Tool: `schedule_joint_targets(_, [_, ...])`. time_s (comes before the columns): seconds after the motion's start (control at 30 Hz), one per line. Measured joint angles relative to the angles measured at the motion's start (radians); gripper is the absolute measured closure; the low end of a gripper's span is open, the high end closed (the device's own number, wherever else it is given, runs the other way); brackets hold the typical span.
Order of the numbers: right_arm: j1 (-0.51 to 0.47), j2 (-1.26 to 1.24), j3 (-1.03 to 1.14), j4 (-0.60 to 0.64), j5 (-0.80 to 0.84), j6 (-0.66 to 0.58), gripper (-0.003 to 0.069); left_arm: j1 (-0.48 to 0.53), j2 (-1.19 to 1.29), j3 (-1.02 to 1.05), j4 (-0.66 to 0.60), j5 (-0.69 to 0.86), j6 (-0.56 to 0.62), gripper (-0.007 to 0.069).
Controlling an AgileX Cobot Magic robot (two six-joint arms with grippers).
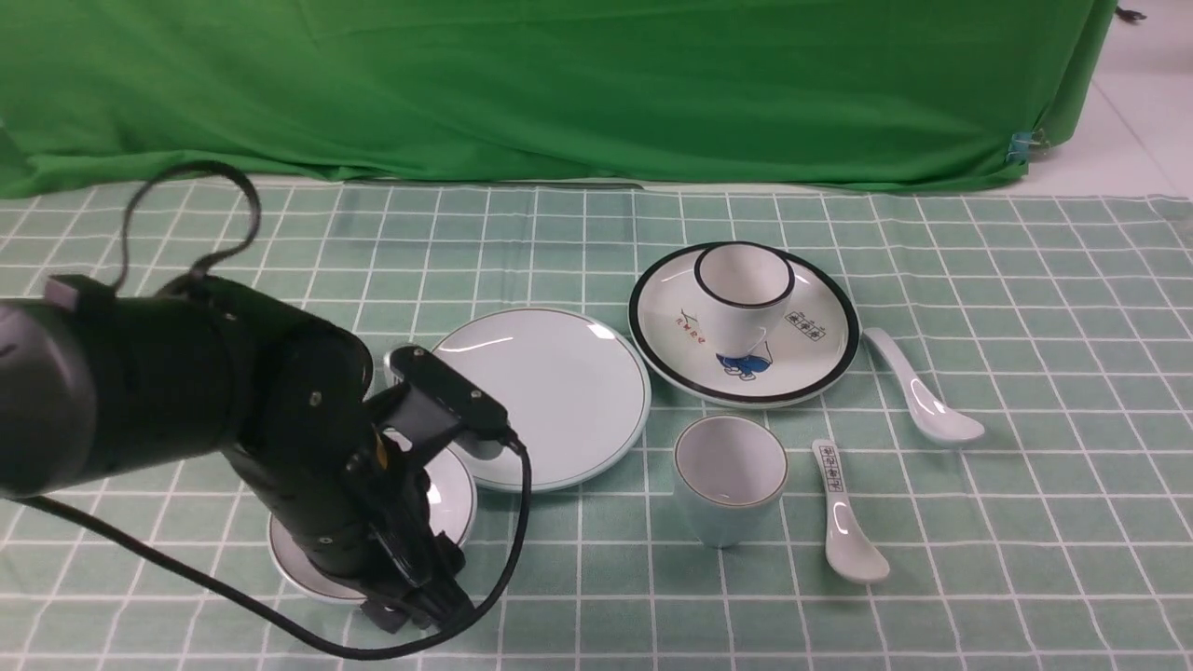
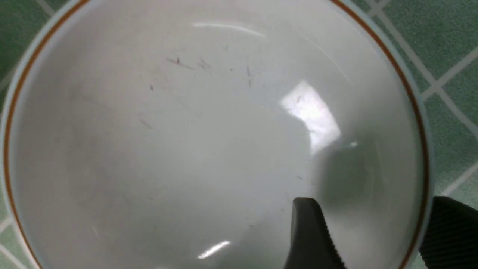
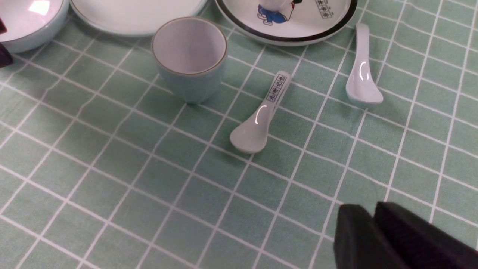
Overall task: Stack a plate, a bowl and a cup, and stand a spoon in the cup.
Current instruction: Use the left arm to grab a blue rice bowl
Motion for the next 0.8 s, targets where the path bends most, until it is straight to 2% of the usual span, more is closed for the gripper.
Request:
schedule_joint_targets(0.07, [0.0, 0.0, 0.0, 0.0, 0.002, 0.0, 0.0552, 0.0, 0.009, 0.0, 0.016, -0.006, -0.001, 0.024])
schedule_joint_targets(0.17, [0.0, 0.0, 0.0, 0.0, 0.018, -0.004, 0.055, 0.0, 0.027, 0.0, 0.037, -0.013, -0.006, 0.0284])
schedule_joint_targets(0.23, [0.0, 0.0, 0.0, 0.0, 0.028, -0.011, 0.055, 0.0, 0.033, 0.0, 0.032, -0.014, -0.007, 0.0335])
schedule_joint_targets(0.27, [0.0, 0.0, 0.0, 0.0, 0.036, -0.017, 0.0546, 0.0, 0.034, 0.0, 0.008, -0.014, -0.003, 0.0398])
schedule_joint_targets(0.3, [0.0, 0.0, 0.0, 0.0, 0.036, -0.017, 0.0546, 0.0, 0.034, -0.001, 0.006, -0.014, 0.0, 0.0414])
schedule_joint_targets(0.37, [0.0, 0.0, 0.0, 0.0, 0.04, -0.019, 0.0543, 0.0, 0.031, -0.009, -0.015, -0.03, 0.021, 0.0526])
schedule_joint_targets(0.43, [0.0, 0.0, 0.0, 0.0, 0.044, -0.019, 0.0542, 0.001, 0.025, -0.015, -0.019, -0.026, 0.036, 0.0557])
schedule_joint_targets(0.8, [0.0, 0.0, 0.0, 0.0, 0.043, -0.019, 0.053, -0.064, -0.112, -0.073, -0.063, 0.128, 0.022, 0.0603])
